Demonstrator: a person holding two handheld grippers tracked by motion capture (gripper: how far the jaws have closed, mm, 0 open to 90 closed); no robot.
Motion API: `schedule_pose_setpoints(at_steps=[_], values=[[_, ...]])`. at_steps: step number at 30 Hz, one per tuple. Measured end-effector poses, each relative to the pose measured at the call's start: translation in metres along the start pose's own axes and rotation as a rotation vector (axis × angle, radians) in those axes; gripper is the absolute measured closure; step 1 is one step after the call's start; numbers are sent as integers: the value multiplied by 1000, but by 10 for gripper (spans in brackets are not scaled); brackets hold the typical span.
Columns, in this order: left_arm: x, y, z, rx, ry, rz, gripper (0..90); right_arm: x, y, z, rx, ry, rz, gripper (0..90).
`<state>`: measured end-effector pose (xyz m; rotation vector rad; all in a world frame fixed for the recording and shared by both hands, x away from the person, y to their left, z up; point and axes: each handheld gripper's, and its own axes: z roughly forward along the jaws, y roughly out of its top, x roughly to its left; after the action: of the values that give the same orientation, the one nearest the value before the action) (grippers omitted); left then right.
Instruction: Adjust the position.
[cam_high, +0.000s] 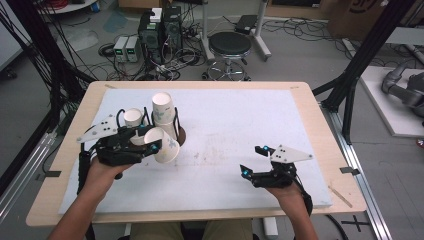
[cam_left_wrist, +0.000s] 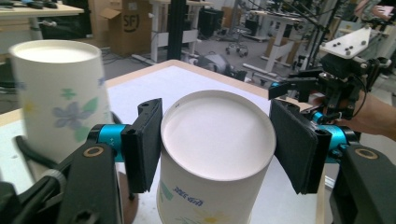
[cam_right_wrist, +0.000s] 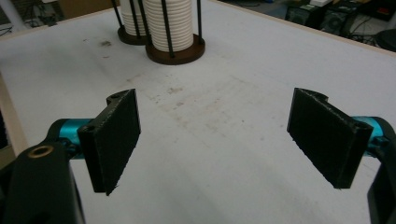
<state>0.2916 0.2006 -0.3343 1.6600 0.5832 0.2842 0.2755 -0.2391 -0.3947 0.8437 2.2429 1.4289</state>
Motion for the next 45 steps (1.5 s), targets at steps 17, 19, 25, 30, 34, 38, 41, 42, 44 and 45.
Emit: schedule_pose_setpoints(at_steps=[17, 19, 25, 30, 34, 38, 41, 42, 44, 45], values=[[-16, -2, 27, 36, -65, 18, 372, 16, 15, 23, 17, 164, -46, 177], [-17, -2, 29, 44, -73, 21, 372, 19, 18, 29, 17, 190, -54, 177], [-24, -4, 38, 60, -103, 30, 372, 27, 24, 38, 22, 238, -70, 177], [-30, -5, 47, 73, -128, 44, 373, 33, 29, 46, 15, 278, -88, 177], [-35, -6, 52, 78, -150, 46, 373, 38, 30, 52, 21, 307, -93, 177], [-40, -8, 59, 90, -169, 49, 372, 43, 32, 58, 24, 333, -104, 177], [-43, -9, 63, 95, -181, 47, 373, 46, 32, 61, 30, 345, -108, 178], [-43, -9, 64, 98, -184, 50, 373, 46, 31, 62, 30, 347, -109, 177], [-45, -10, 66, 102, -189, 47, 373, 46, 31, 64, 34, 347, -114, 177], [-45, -10, 67, 104, -191, 51, 373, 47, 30, 64, 35, 351, -113, 177]])
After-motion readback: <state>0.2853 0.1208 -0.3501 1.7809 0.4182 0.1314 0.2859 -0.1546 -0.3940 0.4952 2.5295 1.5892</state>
